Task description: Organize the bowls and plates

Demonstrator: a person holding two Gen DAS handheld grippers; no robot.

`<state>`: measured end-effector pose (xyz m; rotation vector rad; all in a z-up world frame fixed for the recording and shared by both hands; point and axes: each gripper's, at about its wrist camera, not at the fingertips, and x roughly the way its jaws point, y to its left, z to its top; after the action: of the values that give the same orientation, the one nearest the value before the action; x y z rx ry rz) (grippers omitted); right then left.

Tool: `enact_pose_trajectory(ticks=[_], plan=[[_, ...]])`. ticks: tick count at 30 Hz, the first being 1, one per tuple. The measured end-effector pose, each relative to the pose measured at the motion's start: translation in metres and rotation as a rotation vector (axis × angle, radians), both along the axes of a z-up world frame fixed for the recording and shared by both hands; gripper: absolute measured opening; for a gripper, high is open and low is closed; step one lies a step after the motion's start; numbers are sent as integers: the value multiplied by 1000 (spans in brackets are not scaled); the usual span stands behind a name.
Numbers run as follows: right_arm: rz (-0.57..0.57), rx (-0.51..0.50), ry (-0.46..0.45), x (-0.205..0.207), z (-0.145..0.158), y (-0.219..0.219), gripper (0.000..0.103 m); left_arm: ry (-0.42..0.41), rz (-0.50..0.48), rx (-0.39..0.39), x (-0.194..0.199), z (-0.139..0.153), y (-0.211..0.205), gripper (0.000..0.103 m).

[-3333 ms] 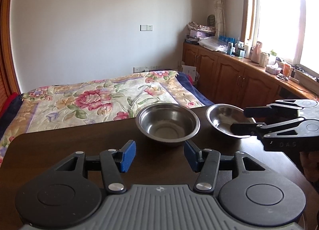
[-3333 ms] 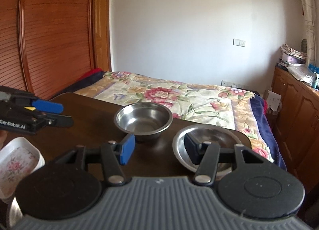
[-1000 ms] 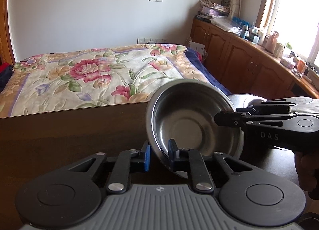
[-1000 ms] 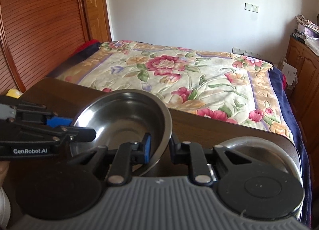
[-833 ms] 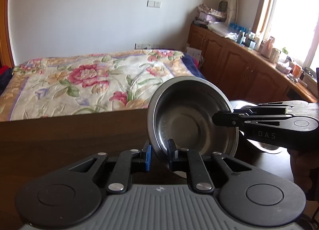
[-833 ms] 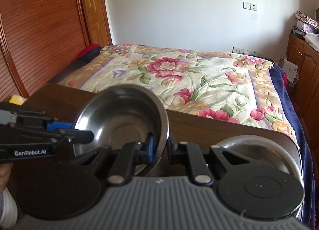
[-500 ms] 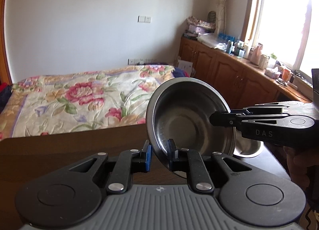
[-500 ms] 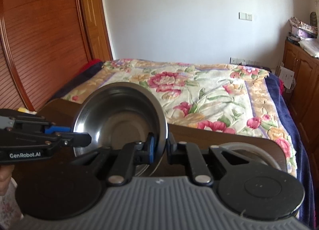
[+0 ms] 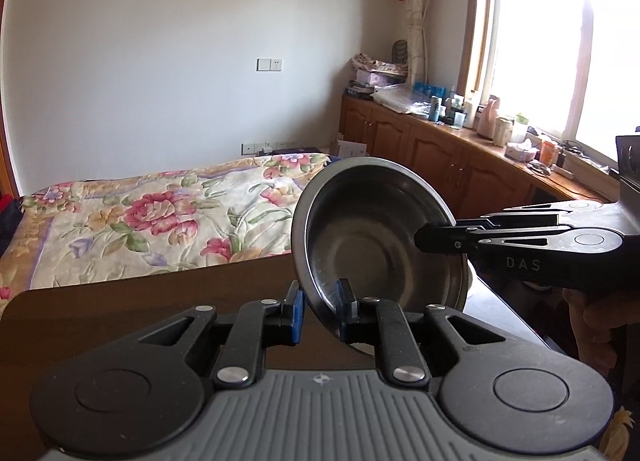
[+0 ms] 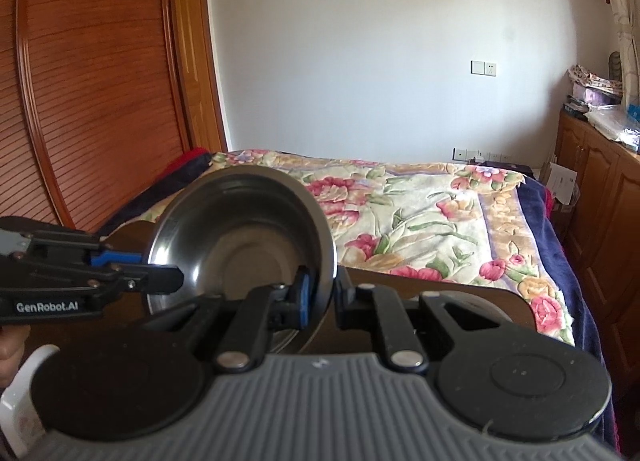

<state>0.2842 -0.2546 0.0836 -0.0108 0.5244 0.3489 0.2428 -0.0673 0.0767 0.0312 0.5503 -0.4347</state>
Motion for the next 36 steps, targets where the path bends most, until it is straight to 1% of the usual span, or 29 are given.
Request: enact_pose_trajectory(ticks=[8, 22, 26, 29, 36], plan=[[-15, 2, -14, -27, 3, -2, 14, -3, -22, -11, -33, -2, 5, 45], [-14, -8, -13, -76, -6, 3, 14, 13, -43, -31, -82, -20, 9, 46], [-12, -13, -9, -87, -9, 3, 14, 21, -52, -36, -95, -30, 9, 47], [-11, -17, -8, -95, -12, 3, 14, 45, -54, -50, -101, -41, 8, 47], [-17, -12, 17, -112, -31, -2, 14, 83, -67, -57, -113, -56, 6, 47]])
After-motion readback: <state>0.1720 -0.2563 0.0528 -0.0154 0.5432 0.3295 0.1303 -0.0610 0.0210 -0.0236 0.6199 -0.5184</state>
